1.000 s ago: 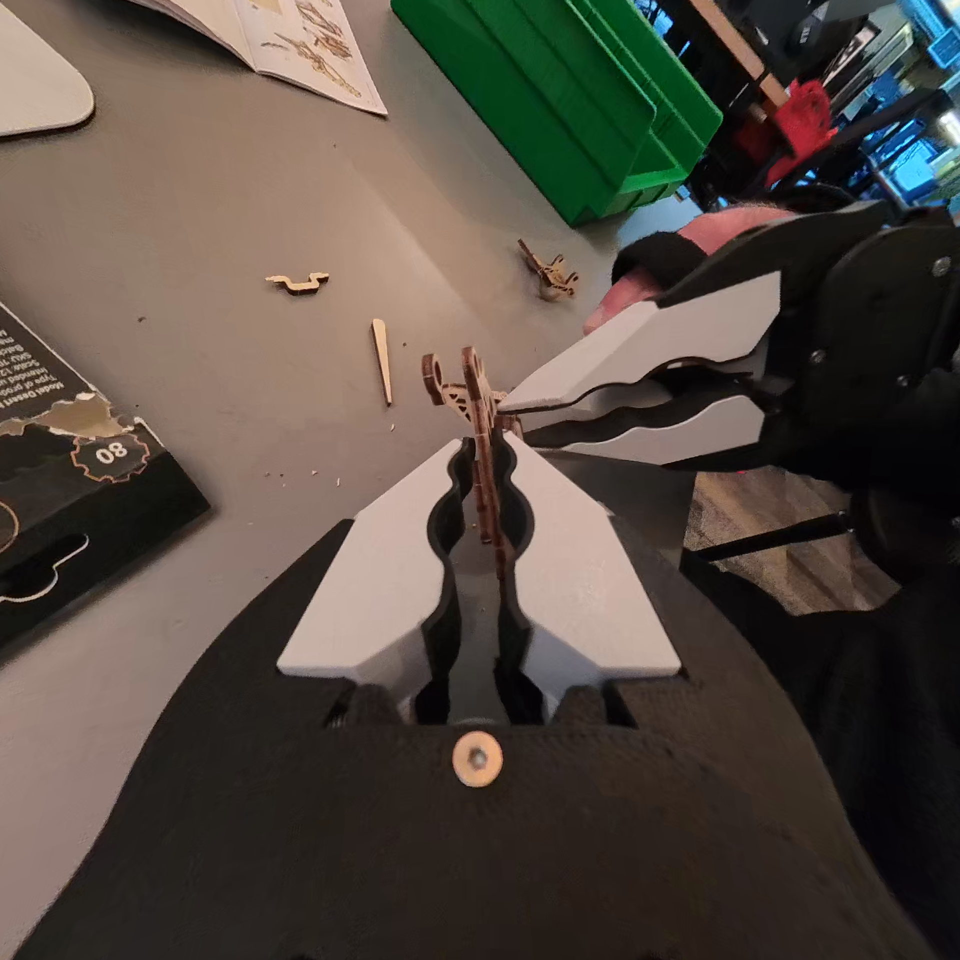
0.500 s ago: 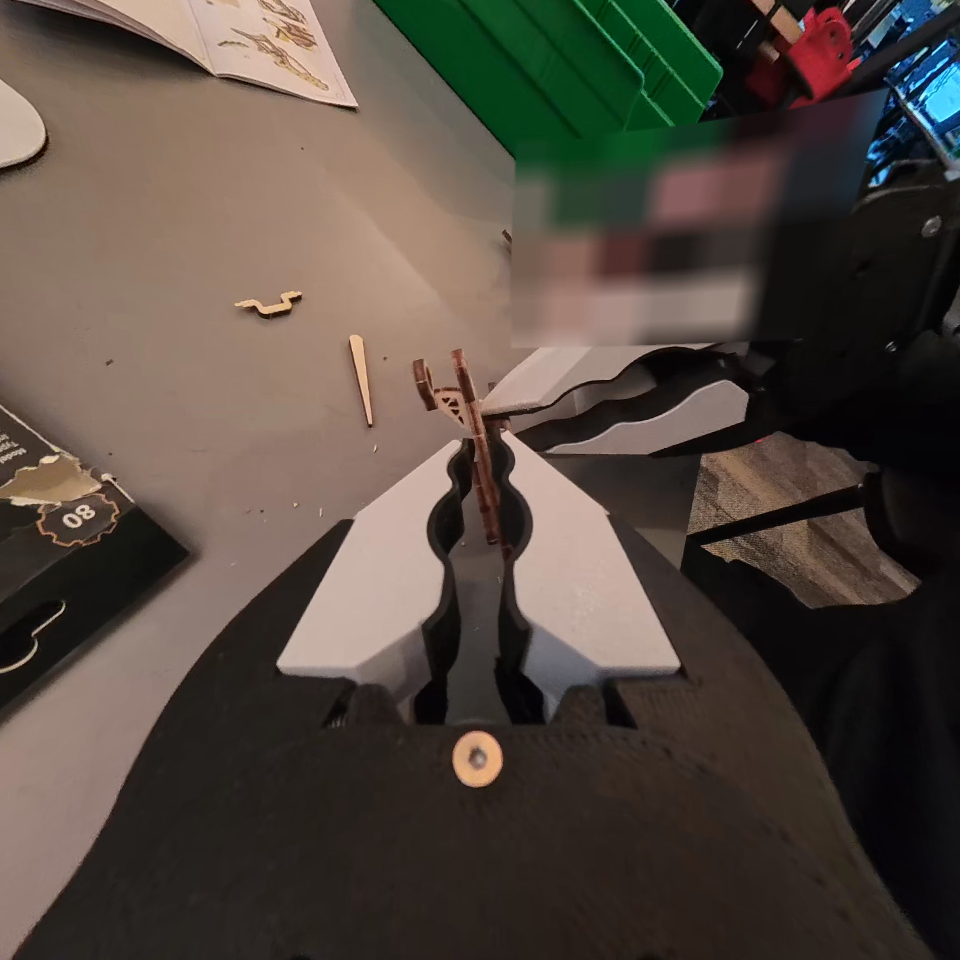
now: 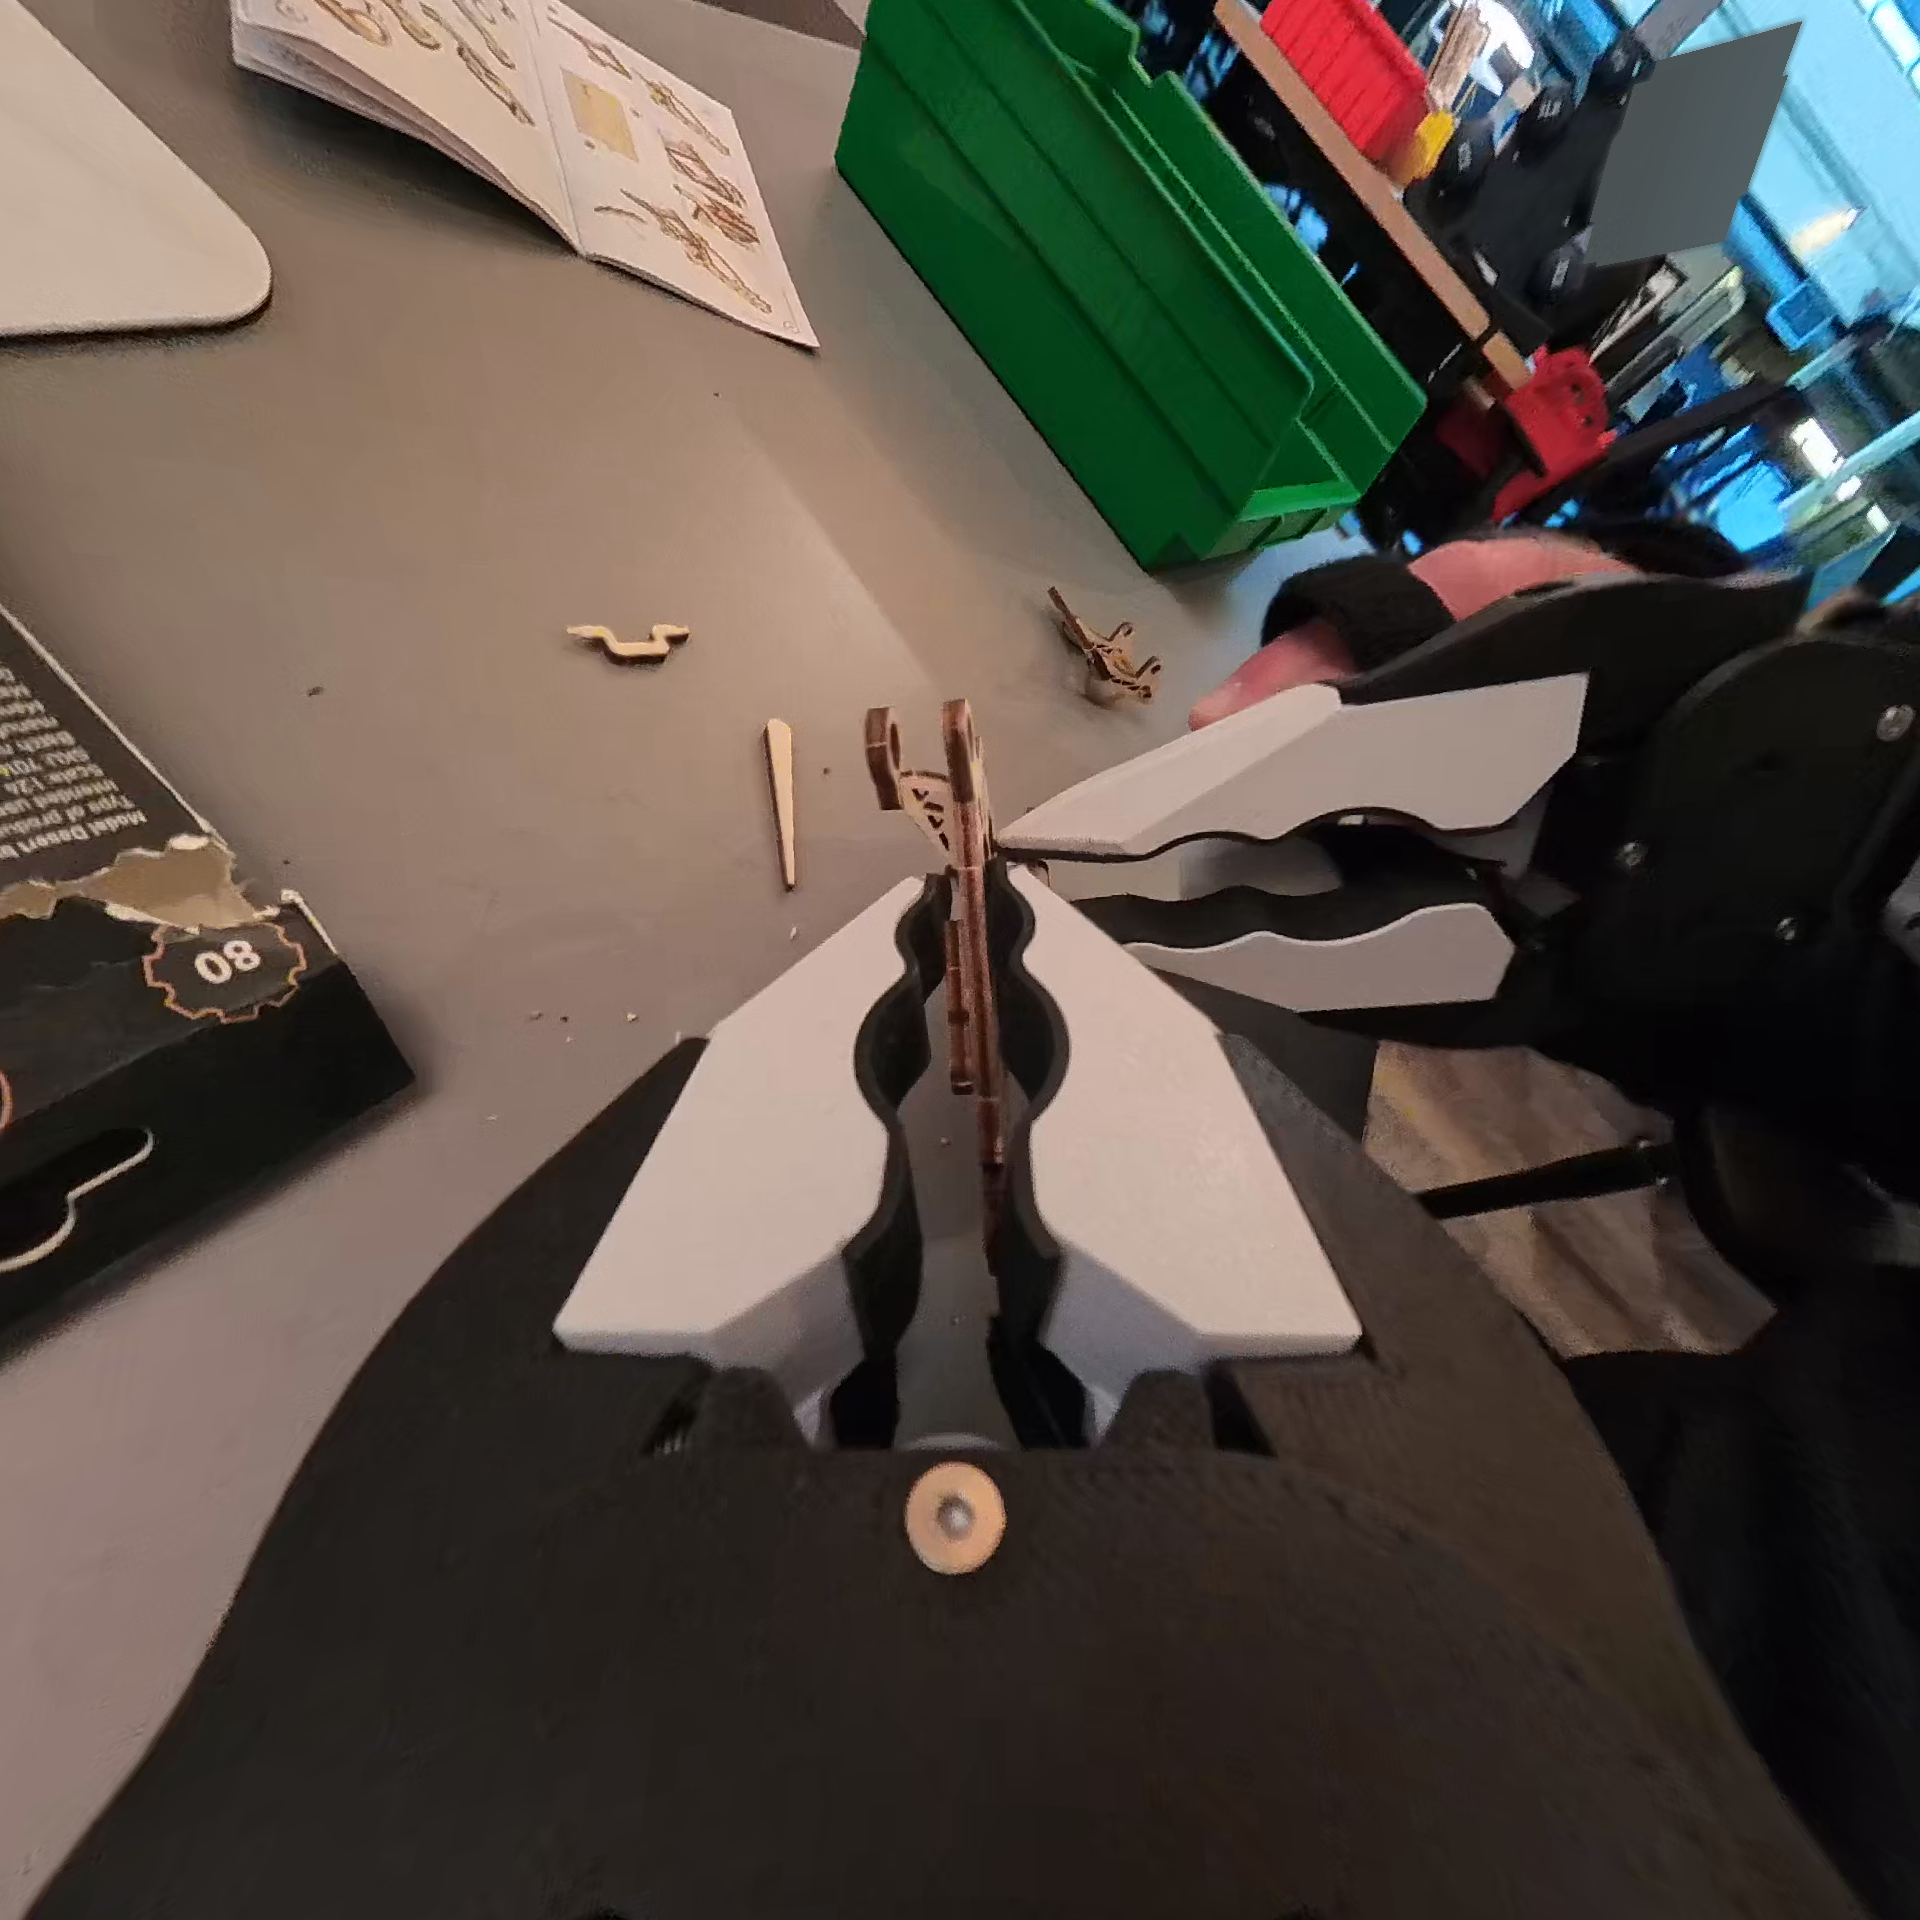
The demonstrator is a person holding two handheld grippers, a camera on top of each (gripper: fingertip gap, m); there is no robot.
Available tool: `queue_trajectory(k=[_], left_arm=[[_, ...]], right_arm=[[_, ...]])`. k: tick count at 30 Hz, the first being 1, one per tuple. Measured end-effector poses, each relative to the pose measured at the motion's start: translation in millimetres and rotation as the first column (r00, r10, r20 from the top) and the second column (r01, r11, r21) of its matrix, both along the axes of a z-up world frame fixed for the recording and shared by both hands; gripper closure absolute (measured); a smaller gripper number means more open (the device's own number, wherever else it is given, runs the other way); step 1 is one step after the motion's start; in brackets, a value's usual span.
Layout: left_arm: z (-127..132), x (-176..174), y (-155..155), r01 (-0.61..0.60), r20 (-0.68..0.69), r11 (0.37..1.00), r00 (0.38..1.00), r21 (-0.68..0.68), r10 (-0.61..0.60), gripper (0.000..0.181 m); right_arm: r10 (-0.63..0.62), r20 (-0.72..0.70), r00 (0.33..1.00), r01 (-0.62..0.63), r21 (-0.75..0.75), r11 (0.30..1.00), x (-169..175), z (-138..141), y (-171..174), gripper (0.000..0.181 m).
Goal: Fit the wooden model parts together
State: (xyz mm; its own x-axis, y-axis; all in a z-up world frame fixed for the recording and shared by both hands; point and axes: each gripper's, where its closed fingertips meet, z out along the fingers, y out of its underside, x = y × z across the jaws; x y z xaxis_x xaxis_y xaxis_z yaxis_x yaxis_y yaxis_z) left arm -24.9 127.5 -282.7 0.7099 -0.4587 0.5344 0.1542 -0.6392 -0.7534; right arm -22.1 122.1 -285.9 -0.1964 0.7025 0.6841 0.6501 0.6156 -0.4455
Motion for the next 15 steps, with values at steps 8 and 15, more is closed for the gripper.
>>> queue_trajectory(k=[8,15], left_arm=[[2.7,-1.4,1.4,-0.003,-0.048,0.999,0.999,0.038,0.005,0.175],[1.4,-1.5,2.7,0.019,-0.117,0.997,0.993,0.072,-0.011,0.176]], right_arm=[[0.003,-0.059,0.998,-0.02,-0.306,0.952,0.7,3.8,-0.5,0.172],[-0.043,-0.076,0.996,0.002,-0.472,0.882,0.9,3.1,2.8,0.171]])
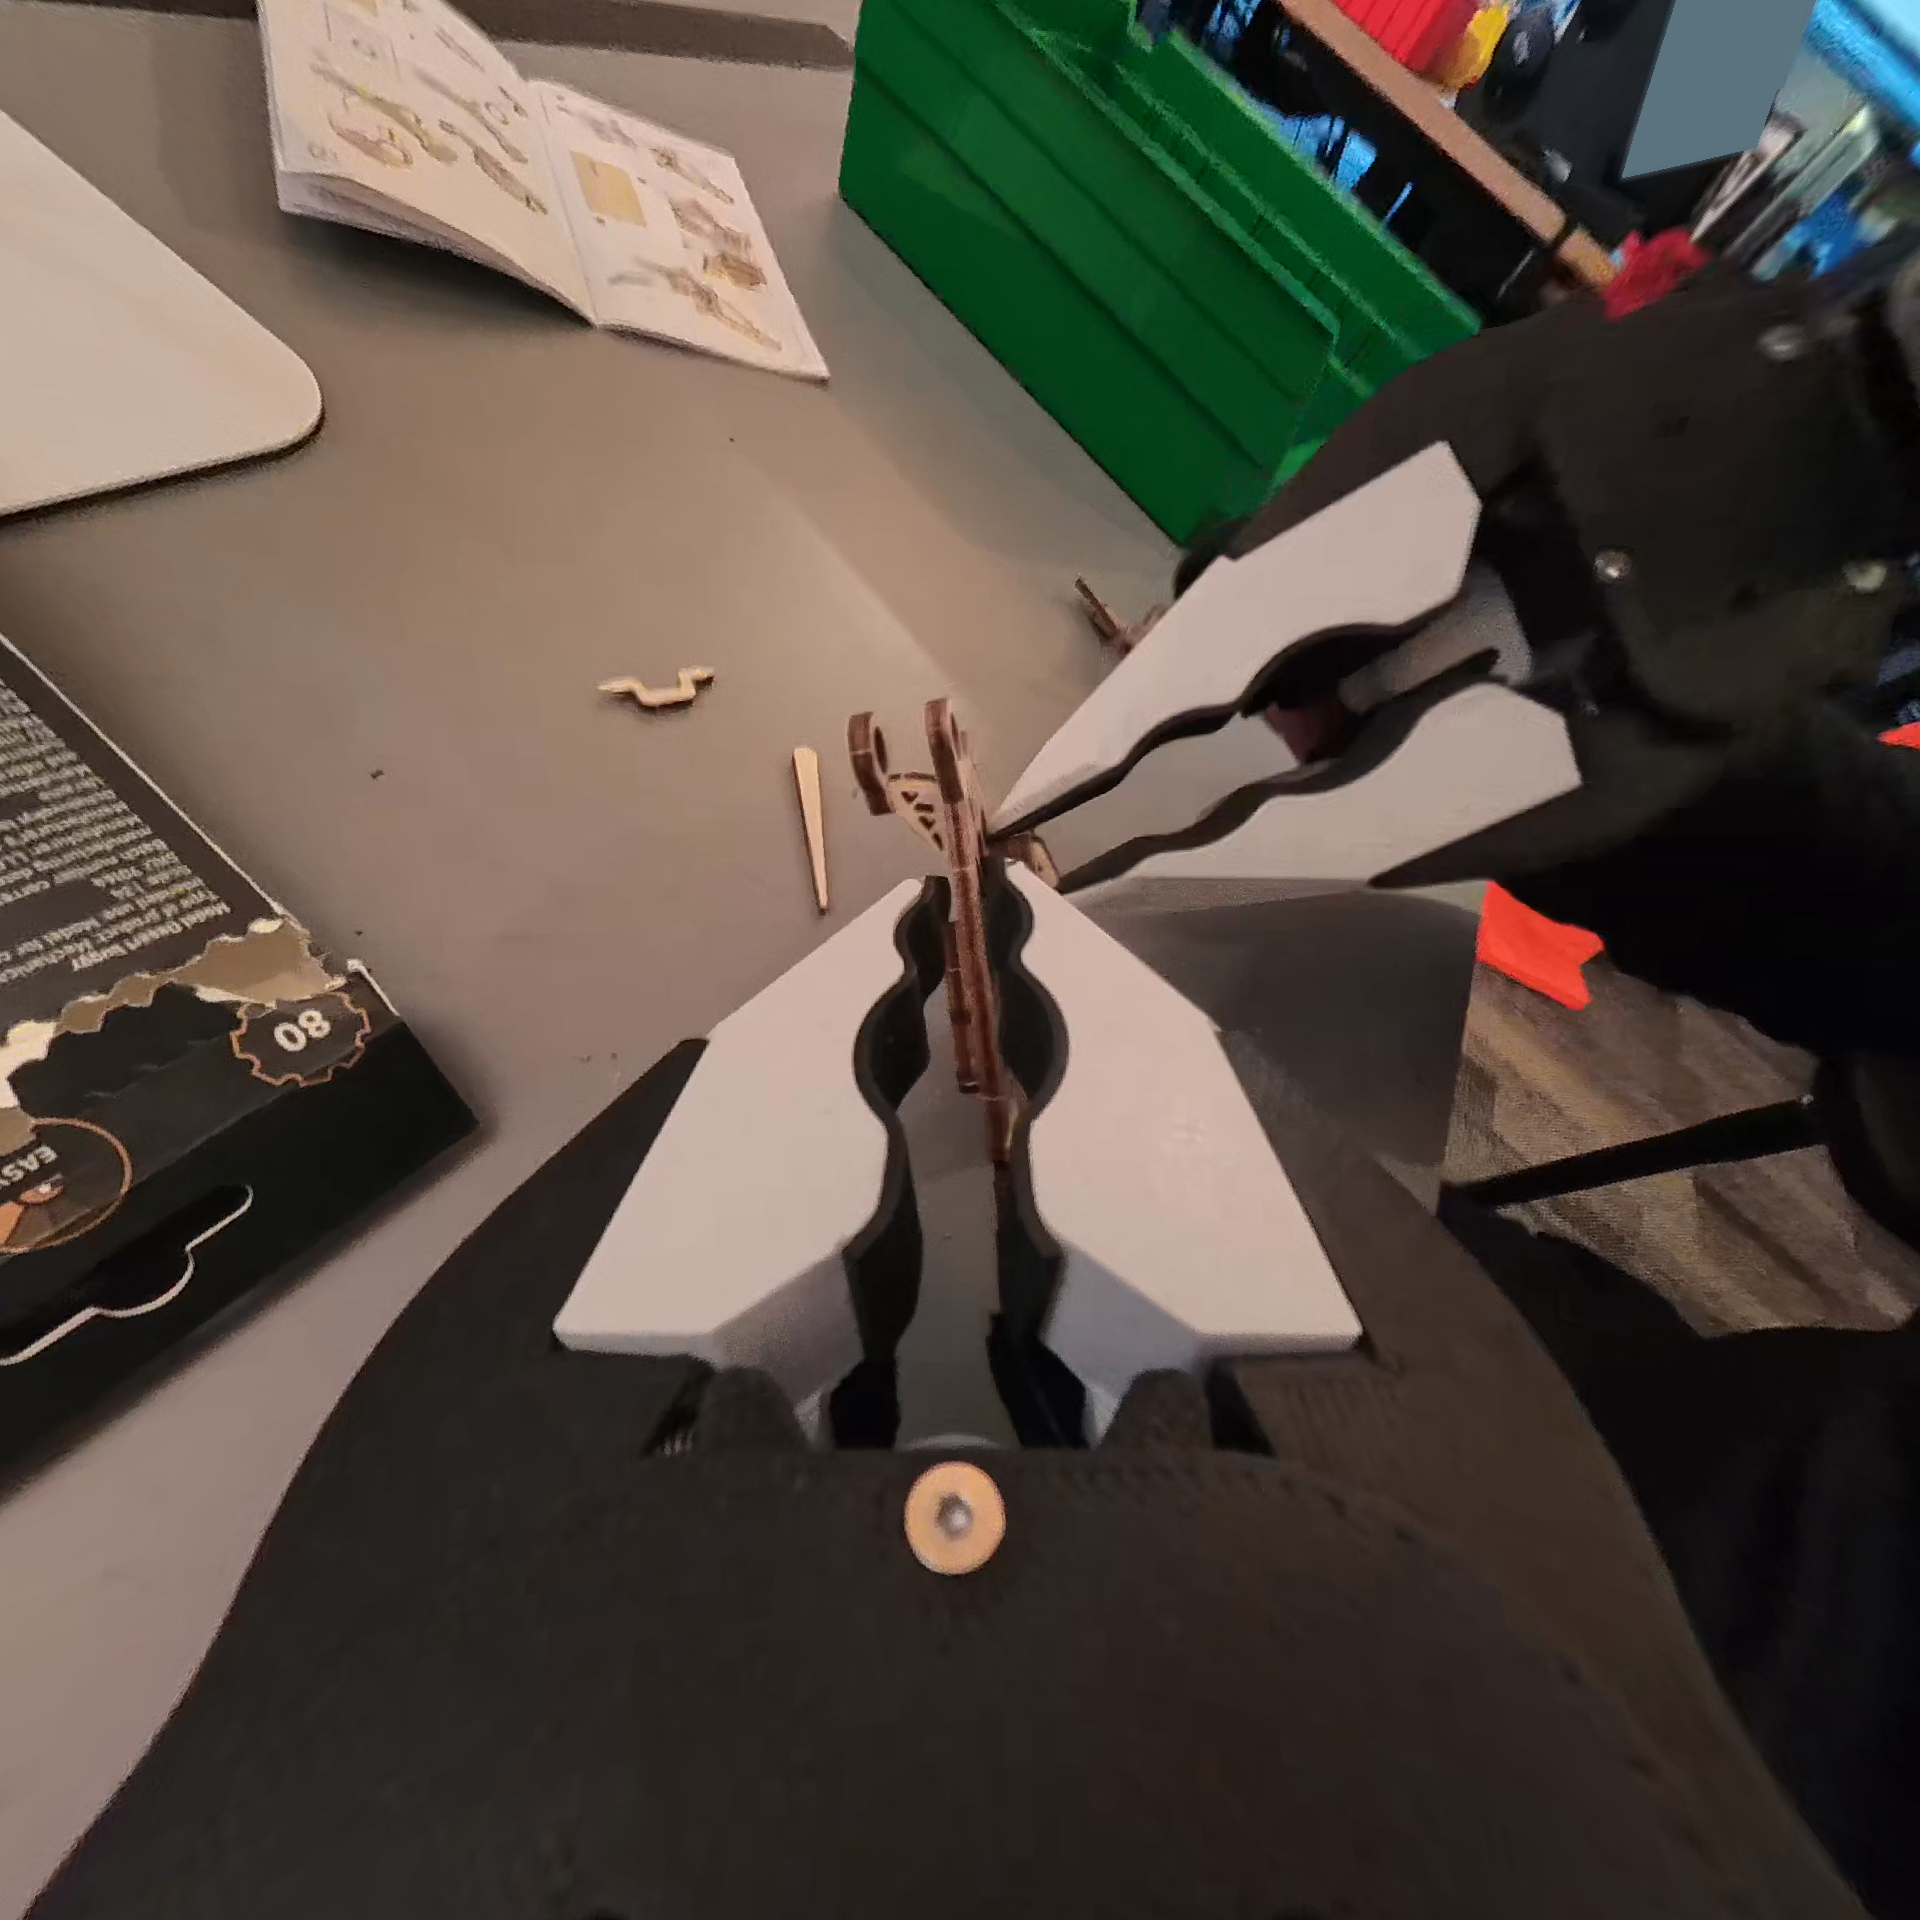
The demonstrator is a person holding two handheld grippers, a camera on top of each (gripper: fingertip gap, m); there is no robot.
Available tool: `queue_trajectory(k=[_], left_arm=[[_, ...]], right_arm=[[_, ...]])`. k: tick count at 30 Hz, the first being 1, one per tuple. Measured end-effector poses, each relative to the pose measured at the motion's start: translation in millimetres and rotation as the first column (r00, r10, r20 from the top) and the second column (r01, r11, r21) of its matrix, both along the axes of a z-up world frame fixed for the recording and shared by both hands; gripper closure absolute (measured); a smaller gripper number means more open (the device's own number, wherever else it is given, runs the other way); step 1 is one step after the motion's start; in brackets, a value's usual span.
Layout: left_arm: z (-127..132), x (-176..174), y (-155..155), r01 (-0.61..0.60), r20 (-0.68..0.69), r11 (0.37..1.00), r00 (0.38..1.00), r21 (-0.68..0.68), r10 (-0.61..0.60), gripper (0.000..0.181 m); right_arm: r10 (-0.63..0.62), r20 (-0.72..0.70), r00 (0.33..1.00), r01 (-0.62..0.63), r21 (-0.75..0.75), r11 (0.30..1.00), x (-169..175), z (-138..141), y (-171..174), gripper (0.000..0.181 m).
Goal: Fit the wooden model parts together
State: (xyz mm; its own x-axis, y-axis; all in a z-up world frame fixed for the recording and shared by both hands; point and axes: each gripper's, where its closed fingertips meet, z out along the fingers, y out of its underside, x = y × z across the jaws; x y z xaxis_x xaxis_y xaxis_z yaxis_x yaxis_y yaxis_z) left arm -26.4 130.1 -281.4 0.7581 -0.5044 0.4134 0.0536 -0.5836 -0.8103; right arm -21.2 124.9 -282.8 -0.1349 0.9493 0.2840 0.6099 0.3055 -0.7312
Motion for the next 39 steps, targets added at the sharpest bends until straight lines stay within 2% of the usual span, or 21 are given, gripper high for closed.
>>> queue_trajectory(k=[3,4,7,8,10,13,15,18,21,24,26,28,30,33,35,39], left_arm=[[-5.3,1.4,-1.4,0.001,0.066,0.999,0.998,-0.049,0.002,0.176],[-6.1,1.4,-1.2,0.013,0.04,0.999,0.999,-0.045,-0.011,0.176],[-0.2,2.1,1.4,0.014,0.059,0.999,0.998,-0.032,-0.012,0.176],[3.3,1.2,2.8,0.01,0.058,1.0,0.998,-0.027,-0.009,0.176],[4.9,0.2,6.2,0.003,0.06,0.999,0.998,-0.039,-0.001,0.176],[5.9,1.3,9.1,-0.009,0.159,0.997,0.987,-0.079,0.022,0.176],[6.0,-0.6,11.1,-0.018,0.178,0.996,0.984,-0.082,0.032,0.177],[14.2,-5.1,15.5,-0.034,0.236,0.997,0.97,-0.073,0.051,0.176],[15.3,-6.1,15.9,-0.027,0.212,0.998,0.976,-0.063,0.039,0.176],[13.6,-10.2,16.1,-0.035,0.239,0.997,0.97,-0.067,0.05,0.176],[11.8,-7.1,14.9,-0.013,0.255,0.996,0.966,-0.084,0.034,0.176],[15.8,-4.1,14.6,-0.006,0.304,0.996,0.952,-0.085,0.032,0.176],[15.4,-1.0,13.4,0.011,0.328,0.995,0.945,-0.103,0.024,0.176],[16.2,-1.6,12.8,0.015,0.386,0.992,0.922,-0.124,0.034,0.176],[15.8,0.7,10.6,0.034,0.436,0.989,0.9,-0.141,0.031,0.176],[5.6,4.4,5.1,0.069,0.451,0.98,0.892,-0.184,0.021,0.177]], right_arm=[[0.014,0.031,0.999,-0.02,0.179,0.984,0.1,-6.5,-0.2,0.172],[0.013,0.02,1.0,-0.017,0.184,0.983,-0.1,-7.3,0.2,0.171],[-0.01,-0.027,1.0,0.012,0.063,0.998,-0.5,-1.8,3.1,0.171],[-0.015,-0.052,0.999,0.019,0.072,0.997,-1.4,1.0,4.3,0.171],[-0.015,-0.09,0.996,0.029,0.164,0.986,-3.1,2.2,6.2,0.171],[-0.002,-0.087,0.996,0.031,0.333,0.943,-2.0,1.8,8.0,0.171],[0.003,-0.082,0.997,0.032,0.42,0.907,-2.0,3.2,7.8,0.171],[0.006,-0.088,0.996,0.038,0.483,0.875,-5.3,7.2,2.6,0.171],[-0.009,-0.156,0.988,0.073,0.41,0.909,-5.5,13.7,5.1,0.171],[-0.029,-0.223,0.974,0.091,0.27,0.959,0.6,19.3,10.3,0.171],[-0.042,-0.283,0.958,0.077,0.112,0.991,3.5,20.6,8.9,0.171],[-0.078,-0.281,0.956,0.106,0.085,0.991,6.8,14.6,16.2,0.171],[-0.093,-0.319,0.943,0.096,-0.007,0.995,8.3,16.7,14.6,0.17],[-0.127,-0.391,0.912,0.085,-0.122,0.989,13.7,31.4,18.9,0.171],[-0.135,-0.46,0.878,0.006,-0.271,0.963,17.6,42.9,15.4,0.171],[-0.185,-0.572,0.799,-0.166,-0.506,0.847,28.8,64.1,15.6,0.17]])
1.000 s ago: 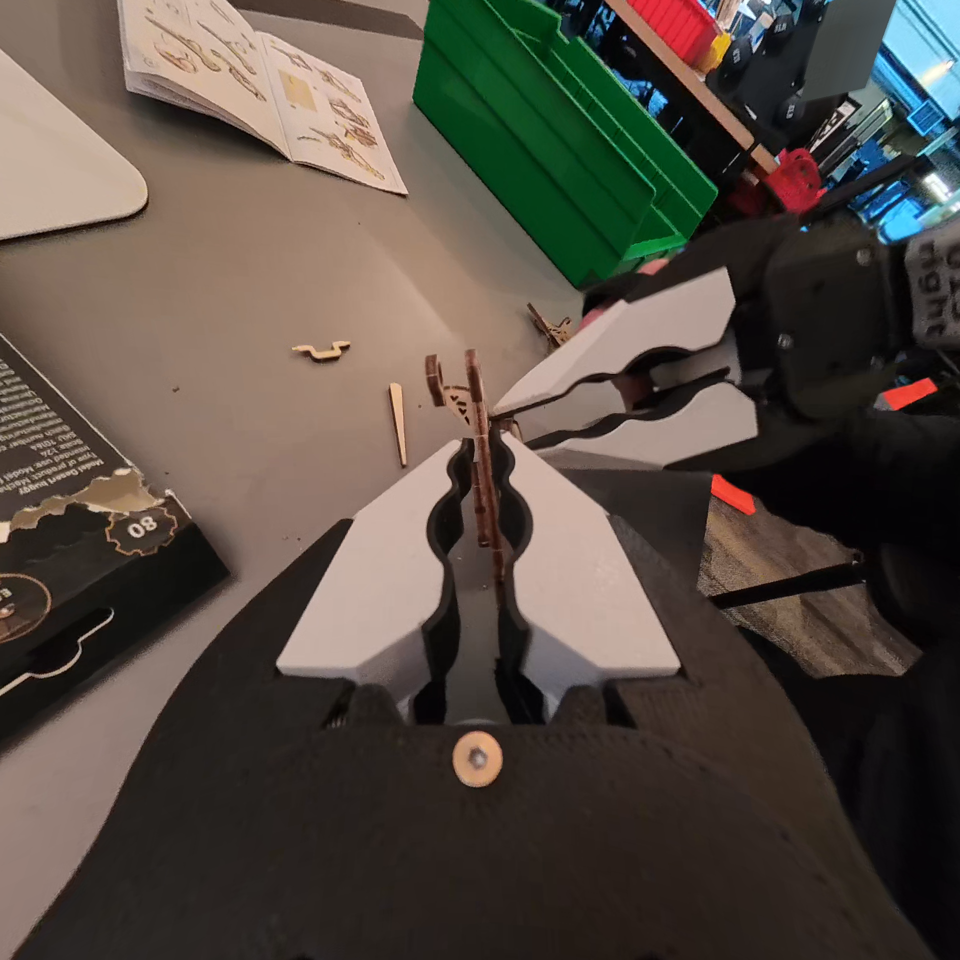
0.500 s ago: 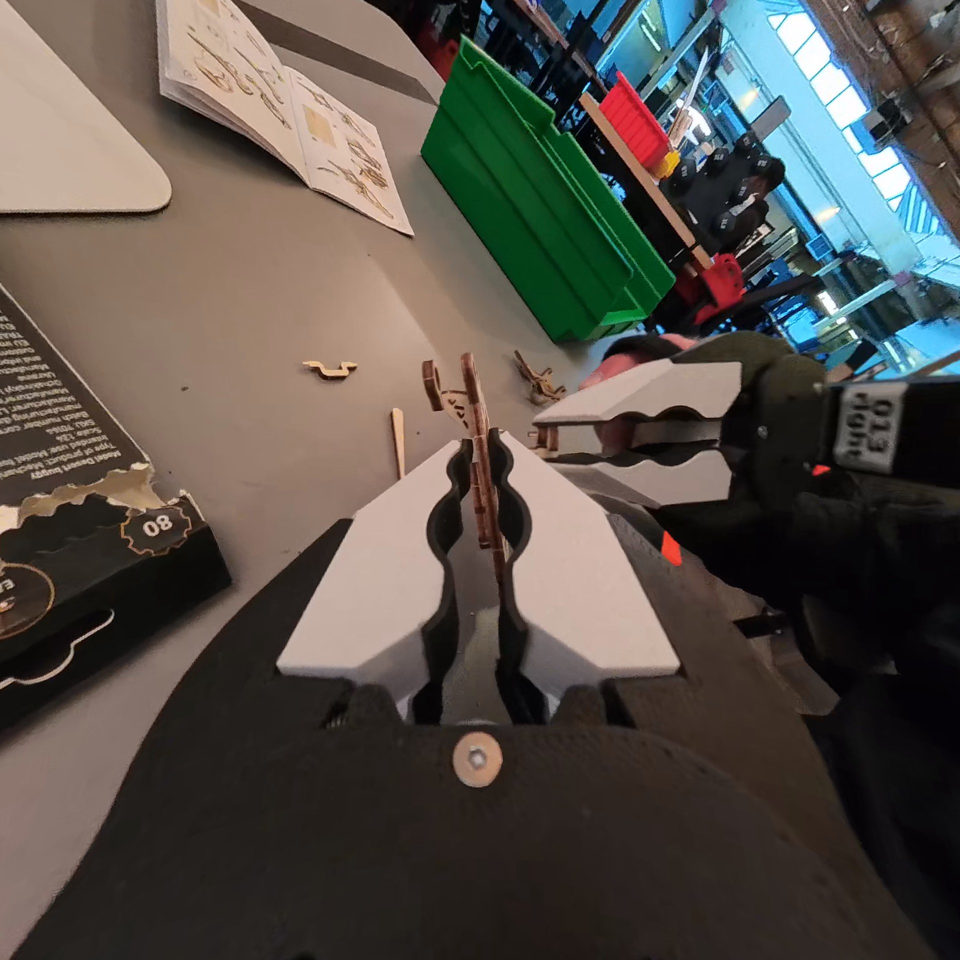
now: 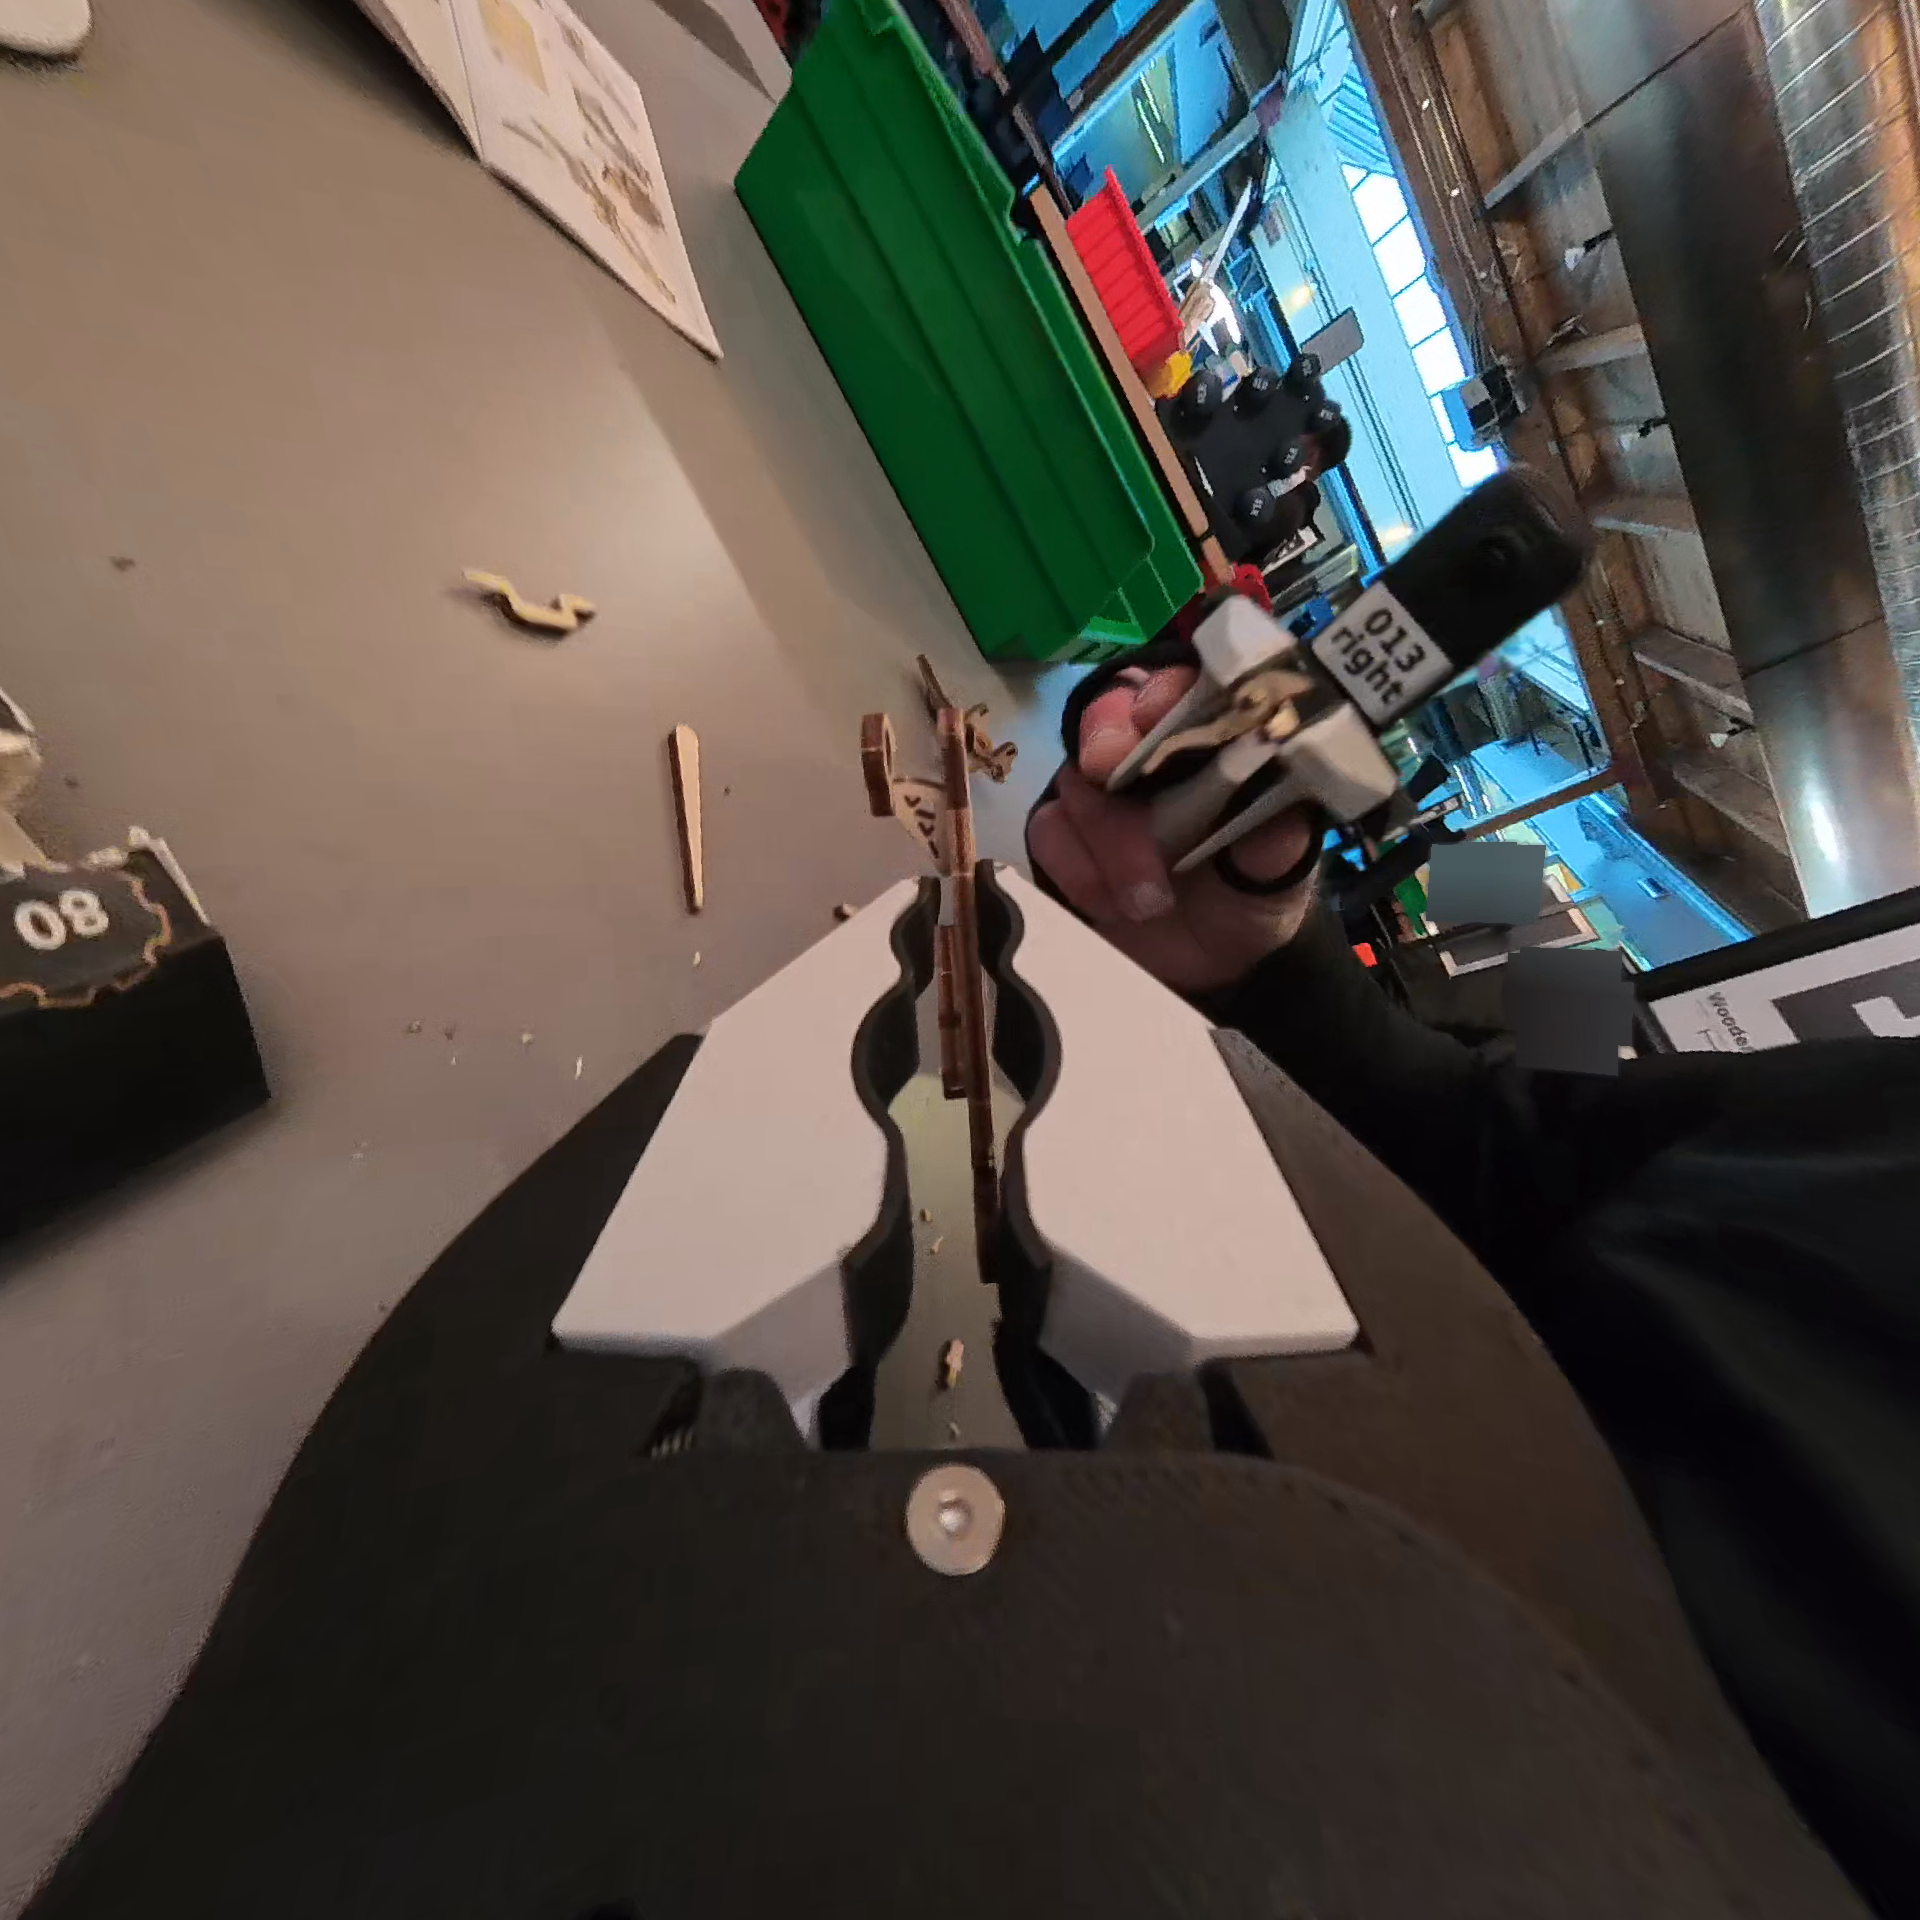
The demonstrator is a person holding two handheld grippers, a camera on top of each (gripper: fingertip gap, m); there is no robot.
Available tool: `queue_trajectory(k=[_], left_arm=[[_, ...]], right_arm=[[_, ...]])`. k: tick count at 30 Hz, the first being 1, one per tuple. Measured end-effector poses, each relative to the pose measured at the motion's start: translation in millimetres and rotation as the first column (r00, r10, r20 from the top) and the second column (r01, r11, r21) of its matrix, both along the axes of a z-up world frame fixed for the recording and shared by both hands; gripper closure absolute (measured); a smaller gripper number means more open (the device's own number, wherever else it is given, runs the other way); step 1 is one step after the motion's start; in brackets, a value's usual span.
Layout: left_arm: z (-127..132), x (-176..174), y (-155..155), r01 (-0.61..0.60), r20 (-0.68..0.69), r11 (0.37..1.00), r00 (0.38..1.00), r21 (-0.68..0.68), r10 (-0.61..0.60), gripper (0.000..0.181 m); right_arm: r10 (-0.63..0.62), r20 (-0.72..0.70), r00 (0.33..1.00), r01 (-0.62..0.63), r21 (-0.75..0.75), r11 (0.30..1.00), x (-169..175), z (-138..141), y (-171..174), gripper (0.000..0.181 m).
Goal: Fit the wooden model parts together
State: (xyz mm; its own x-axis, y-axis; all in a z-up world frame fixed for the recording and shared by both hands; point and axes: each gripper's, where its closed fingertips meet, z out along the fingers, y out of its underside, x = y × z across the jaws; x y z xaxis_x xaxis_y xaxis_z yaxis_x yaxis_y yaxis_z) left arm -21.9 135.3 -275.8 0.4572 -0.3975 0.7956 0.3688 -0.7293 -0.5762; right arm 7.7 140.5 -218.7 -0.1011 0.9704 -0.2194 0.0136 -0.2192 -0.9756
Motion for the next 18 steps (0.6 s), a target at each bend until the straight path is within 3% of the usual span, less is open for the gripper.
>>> queue_trajectory(k=[3,8,10,14,18], left_arm=[[-13.7,1.7,-5.9,0.037,-0.003,0.998,0.999,-0.052,-0.038,0.176],[-39.2,0.1,-15.9,0.07,-0.116,0.991,0.99,-0.117,-0.083,0.165],[-41.5,-4.4,-16.5,0.061,-0.195,0.993,0.977,-0.099,-0.08,0.159],[-44.4,-20.9,-17.1,0.044,-0.362,0.997,0.93,-0.061,-0.063,0.132],[-33.5,-43.8,-21.7,0.0,-0.435,1.0,0.901,0.006,0.002,0.131]], right_arm=[[0.042,-0.079,0.996,-0.05,-0.103,0.993,7.3,9.7,0.9,0.171],[0.085,-0.045,0.995,-0.09,-0.118,0.989,9.2,4.1,-8.5,0.171],[0.086,-0.024,0.996,-0.088,-0.109,0.99,11.0,1.9,-11.3,0.171],[0.062,0.042,0.997,-0.059,-0.066,0.996,14.3,-2.9,-13.7,0.171],[0.002,0.142,0.99,-0.007,0.037,0.999,17.4,-10.1,-15.3,0.171]])
